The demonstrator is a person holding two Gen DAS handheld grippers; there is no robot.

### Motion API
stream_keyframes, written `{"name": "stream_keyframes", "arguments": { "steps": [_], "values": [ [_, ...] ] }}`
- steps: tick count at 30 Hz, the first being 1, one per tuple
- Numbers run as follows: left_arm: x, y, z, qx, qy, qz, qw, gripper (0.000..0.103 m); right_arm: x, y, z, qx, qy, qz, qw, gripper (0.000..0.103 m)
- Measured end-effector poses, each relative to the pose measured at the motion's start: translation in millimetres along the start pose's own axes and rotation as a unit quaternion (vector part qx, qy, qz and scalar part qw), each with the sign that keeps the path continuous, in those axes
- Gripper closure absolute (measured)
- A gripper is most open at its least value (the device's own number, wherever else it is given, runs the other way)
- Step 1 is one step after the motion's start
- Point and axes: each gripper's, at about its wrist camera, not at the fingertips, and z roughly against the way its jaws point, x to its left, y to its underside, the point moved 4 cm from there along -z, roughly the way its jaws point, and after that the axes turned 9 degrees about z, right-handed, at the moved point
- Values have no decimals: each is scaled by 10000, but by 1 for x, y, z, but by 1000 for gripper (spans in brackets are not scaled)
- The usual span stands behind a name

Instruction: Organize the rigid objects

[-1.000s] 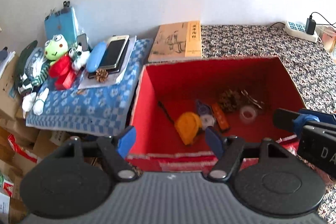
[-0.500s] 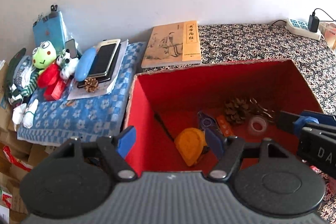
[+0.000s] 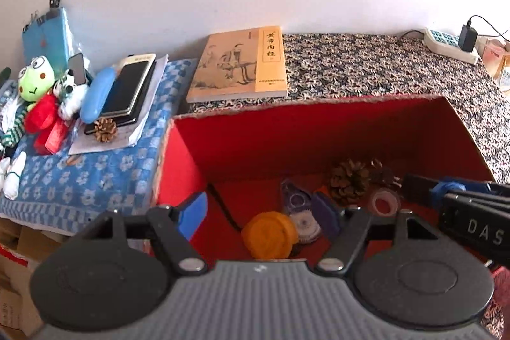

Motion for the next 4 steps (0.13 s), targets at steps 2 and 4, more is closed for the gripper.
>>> {"name": "stream_keyframes", "arguments": {
  "steps": [2, 4],
  "values": [
    [1, -1, -1, -95, -6, -11, 10000, 33, 1, -1, -2, -33, -5, 21, 10000, 83],
    [0, -3, -3, -118, -27, -37, 9999, 33, 3, -1, -4, -37, -8, 47, 10000, 83]
  ]
}}
